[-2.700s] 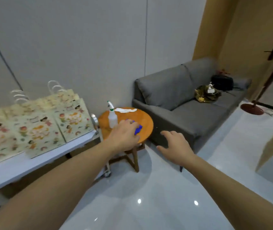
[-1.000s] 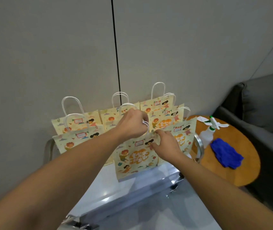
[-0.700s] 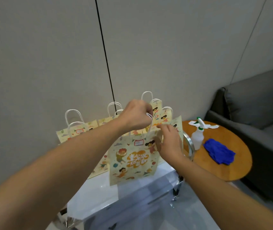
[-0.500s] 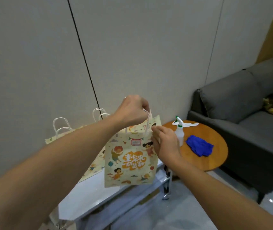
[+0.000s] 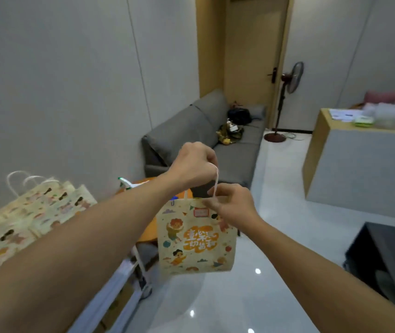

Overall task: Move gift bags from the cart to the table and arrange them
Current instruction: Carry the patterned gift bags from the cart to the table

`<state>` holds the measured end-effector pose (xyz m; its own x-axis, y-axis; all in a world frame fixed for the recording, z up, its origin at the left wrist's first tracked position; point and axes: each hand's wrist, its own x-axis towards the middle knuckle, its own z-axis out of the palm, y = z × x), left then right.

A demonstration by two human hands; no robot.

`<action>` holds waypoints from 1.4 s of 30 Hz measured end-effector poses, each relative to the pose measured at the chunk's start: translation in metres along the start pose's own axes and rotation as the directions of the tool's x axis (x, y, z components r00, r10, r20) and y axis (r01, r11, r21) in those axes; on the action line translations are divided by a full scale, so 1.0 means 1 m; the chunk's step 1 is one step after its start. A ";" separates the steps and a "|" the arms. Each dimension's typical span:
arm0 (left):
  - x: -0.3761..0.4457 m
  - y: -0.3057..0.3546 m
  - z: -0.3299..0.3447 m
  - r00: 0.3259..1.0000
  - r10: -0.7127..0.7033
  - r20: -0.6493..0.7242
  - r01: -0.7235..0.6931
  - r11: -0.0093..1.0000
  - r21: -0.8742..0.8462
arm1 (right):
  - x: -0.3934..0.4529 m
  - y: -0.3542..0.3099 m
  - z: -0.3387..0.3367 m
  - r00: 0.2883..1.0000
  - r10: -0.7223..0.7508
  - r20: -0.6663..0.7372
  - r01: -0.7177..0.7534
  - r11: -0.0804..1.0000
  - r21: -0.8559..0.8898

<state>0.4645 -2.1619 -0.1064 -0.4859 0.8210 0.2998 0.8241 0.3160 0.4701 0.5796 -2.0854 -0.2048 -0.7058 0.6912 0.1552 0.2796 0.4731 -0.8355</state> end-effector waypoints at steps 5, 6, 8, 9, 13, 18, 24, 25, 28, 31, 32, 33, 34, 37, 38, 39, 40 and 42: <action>0.037 0.096 0.075 0.959 0.249 0.135 -0.231 0.964 -0.132 | -0.020 0.052 -0.112 0.975 0.190 -0.117 -0.187 0.982 0.035; 0.046 0.116 0.091 0.942 0.298 0.153 -0.274 0.948 -0.159 | -0.024 0.065 -0.132 0.961 0.218 -0.172 -0.215 0.976 0.037; 0.062 0.159 0.125 0.904 0.389 0.178 -0.350 0.912 -0.215 | -0.036 0.094 -0.164 0.885 0.234 -0.402 -0.246 0.969 0.023; 0.070 0.181 0.142 0.881 0.433 0.192 -0.385 0.891 -0.240 | -0.046 0.108 -0.179 0.803 0.166 -0.573 -0.239 0.969 -0.054; 0.091 0.273 0.201 0.751 0.611 0.249 -0.520 0.781 -0.346 | -0.090 0.168 -0.233 0.551 -0.226 -0.803 -0.300 0.844 -0.444; 0.092 0.376 0.264 0.551 0.785 0.282 -0.612 0.610 -0.503 | -0.122 0.200 -0.302 0.585 0.164 -0.794 -0.532 0.817 -0.223; 0.069 0.470 0.313 0.264 0.930 0.255 -0.649 0.367 -0.666 | -0.156 0.223 -0.363 0.315 0.330 -0.890 -0.714 0.700 0.007; 0.064 0.484 0.321 0.229 0.939 0.258 -0.638 0.345 -0.688 | -0.164 0.226 -0.372 0.254 0.355 -0.900 -0.736 0.675 0.059; 0.045 0.522 0.343 0.098 0.962 0.254 -0.602 0.261 -0.755 | -0.189 0.230 -0.392 0.106 0.474 -0.874 -0.780 0.585 0.222; 0.017 0.553 0.358 -0.027 0.975 0.219 -0.577 0.164 -0.800 | -0.220 0.238 -0.408 -0.018 0.529 -0.848 -0.808 0.492 0.324; 0.007 0.562 0.363 -0.064 0.975 0.214 -0.575 0.139 -0.806 | -0.231 0.243 -0.413 -0.059 0.543 -0.838 -0.807 0.468 0.360; -0.003 0.571 0.368 -0.098 0.973 0.211 -0.576 0.117 -0.809 | -0.243 0.248 -0.418 -0.097 0.561 -0.822 -0.804 0.442 0.397; -0.013 0.579 0.374 -0.126 0.969 0.212 -0.579 0.101 -0.809 | -0.254 0.252 -0.423 -0.129 0.587 -0.799 -0.811 0.402 0.426; -0.043 0.605 0.397 -0.178 0.957 0.231 -0.575 0.089 -0.814 | -0.291 0.270 -0.436 -0.133 0.684 -0.718 -0.873 0.262 0.412; -0.053 0.613 0.405 -0.191 0.952 0.241 -0.572 0.092 -0.815 | -0.303 0.277 -0.438 -0.131 0.709 -0.693 -0.882 0.237 0.408; -0.065 0.620 0.413 -0.207 0.945 0.251 -0.572 0.091 -0.815 | -0.316 0.283 -0.439 -0.132 0.721 -0.680 -0.878 0.234 0.418; -0.077 0.628 0.421 -0.228 0.938 0.261 -0.571 0.089 -0.816 | -0.329 0.291 -0.438 -0.130 0.723 -0.679 -0.864 0.253 0.435; -0.101 0.643 0.439 -0.269 0.919 0.289 -0.568 0.091 -0.818 | -0.358 0.309 -0.433 -0.108 0.686 -0.719 -0.822 0.346 0.453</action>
<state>1.1711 -1.8331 -0.1988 0.9720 0.2067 0.1115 0.1126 -0.8268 0.5512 1.2003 -1.9504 -0.2905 0.7362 0.6431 -0.2106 0.3818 -0.6517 -0.6554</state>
